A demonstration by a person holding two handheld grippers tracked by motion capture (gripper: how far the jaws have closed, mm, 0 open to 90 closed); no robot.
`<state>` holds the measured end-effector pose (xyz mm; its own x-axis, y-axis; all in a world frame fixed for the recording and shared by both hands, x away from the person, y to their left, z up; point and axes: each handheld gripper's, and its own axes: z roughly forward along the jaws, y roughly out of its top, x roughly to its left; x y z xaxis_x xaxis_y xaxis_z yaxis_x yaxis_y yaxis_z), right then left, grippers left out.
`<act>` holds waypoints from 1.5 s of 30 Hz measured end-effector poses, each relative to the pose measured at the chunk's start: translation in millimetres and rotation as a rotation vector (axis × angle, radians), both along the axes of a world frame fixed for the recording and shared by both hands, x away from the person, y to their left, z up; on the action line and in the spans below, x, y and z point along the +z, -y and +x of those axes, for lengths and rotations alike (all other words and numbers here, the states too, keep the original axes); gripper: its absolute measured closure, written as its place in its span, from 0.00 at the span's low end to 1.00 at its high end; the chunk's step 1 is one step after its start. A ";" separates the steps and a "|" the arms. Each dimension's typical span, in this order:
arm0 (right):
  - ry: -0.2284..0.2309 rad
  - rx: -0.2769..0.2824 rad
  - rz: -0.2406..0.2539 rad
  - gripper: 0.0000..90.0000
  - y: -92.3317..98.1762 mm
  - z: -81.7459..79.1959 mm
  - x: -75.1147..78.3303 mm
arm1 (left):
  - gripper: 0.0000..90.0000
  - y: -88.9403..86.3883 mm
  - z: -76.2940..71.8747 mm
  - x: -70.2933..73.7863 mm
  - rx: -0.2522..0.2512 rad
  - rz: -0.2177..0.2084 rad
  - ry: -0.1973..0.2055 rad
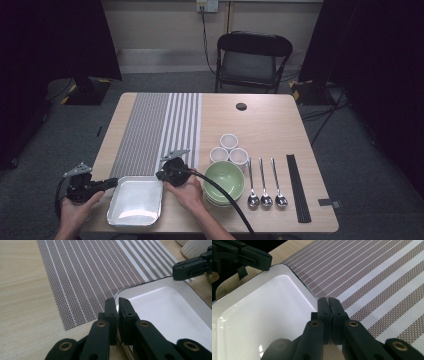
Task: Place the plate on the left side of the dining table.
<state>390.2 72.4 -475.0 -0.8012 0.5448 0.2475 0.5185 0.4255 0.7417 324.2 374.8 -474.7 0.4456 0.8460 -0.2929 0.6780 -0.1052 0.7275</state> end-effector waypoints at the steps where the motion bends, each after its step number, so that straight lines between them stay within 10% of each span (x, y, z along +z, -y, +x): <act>1: 0.000 0.000 0.003 0.99 -0.8 1.5 -0.3 | 0.96 -1.3 0.1 -0.3 0.000 0.005 0.004; 45: 0.049 -0.006 0.034 0.99 1.6 -0.3 10.1 | 0.98 1.2 5.8 1.2 0.021 -0.014 0.030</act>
